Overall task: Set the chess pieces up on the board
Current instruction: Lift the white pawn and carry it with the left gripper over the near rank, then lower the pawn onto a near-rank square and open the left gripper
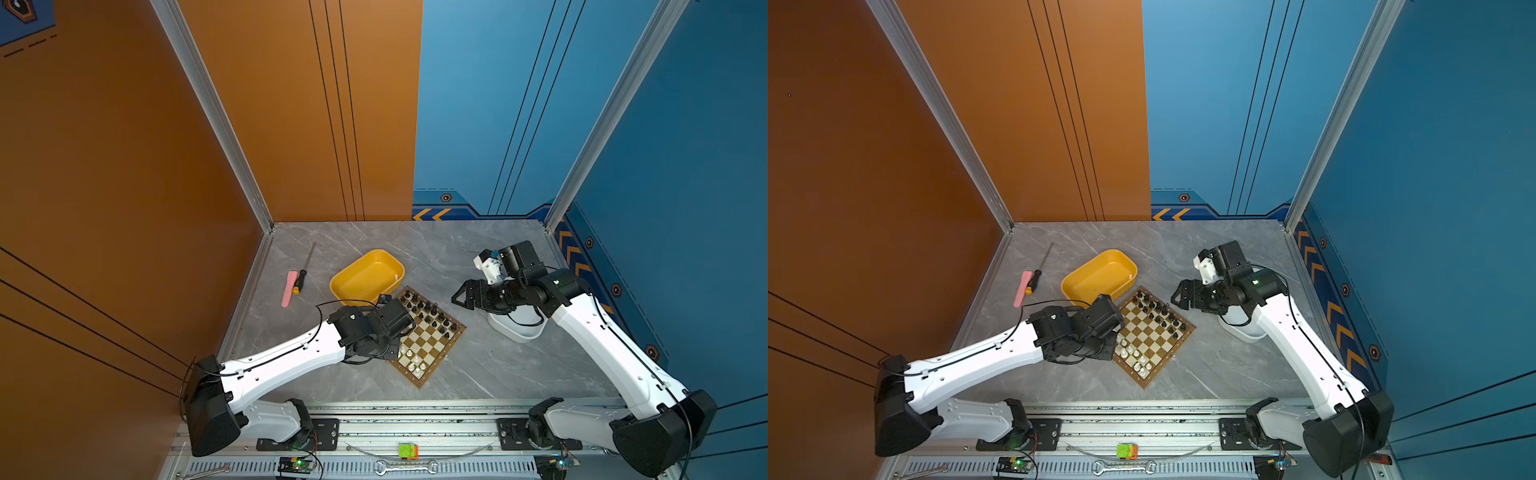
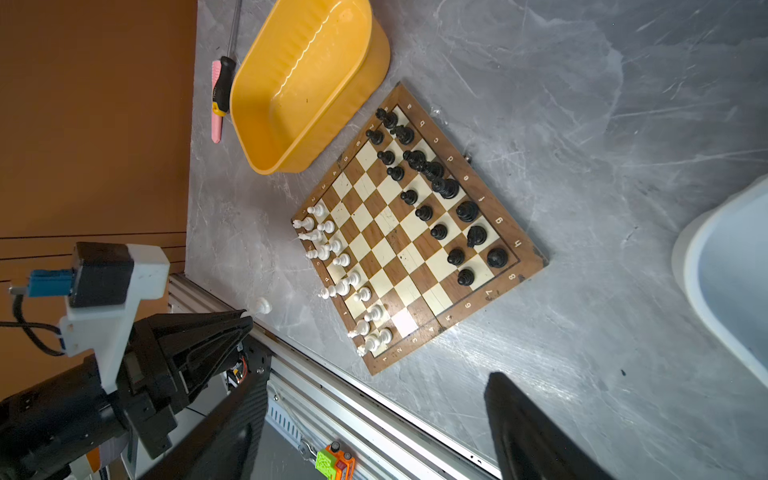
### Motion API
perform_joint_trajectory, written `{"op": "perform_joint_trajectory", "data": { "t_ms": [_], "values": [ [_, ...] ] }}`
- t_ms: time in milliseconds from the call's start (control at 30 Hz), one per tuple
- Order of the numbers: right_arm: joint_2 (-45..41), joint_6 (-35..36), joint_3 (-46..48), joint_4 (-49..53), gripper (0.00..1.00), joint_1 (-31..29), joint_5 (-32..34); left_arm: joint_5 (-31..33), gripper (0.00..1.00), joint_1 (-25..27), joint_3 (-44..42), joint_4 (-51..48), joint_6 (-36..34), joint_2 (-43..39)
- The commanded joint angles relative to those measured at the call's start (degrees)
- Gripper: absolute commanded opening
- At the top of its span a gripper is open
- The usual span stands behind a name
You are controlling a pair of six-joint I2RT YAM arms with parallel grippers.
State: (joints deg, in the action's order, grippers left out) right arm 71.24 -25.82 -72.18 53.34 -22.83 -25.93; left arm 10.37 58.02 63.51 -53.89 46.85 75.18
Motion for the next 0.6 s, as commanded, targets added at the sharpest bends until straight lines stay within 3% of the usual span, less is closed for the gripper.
{"op": "perform_joint_trajectory", "data": {
  "t_ms": [0, 267, 567],
  "values": [
    [-0.96, 2.13, 0.90, 2.50, 0.85, 0.89, -1.87, 2.35, 0.02, 2.13, 1.56, -1.06, 2.16, 2.48],
    [-2.49, 3.67, 2.27, 3.76, 0.85, 2.48, -2.97, 2.75, 0.01, 6.45, 4.08, 0.18, 2.98, 9.87],
    [-5.38, 3.85, 3.80, 4.47, 0.85, 3.26, -2.63, 1.43, 0.01, 7.38, 3.79, 4.35, 2.36, 15.31]
  ]
}}
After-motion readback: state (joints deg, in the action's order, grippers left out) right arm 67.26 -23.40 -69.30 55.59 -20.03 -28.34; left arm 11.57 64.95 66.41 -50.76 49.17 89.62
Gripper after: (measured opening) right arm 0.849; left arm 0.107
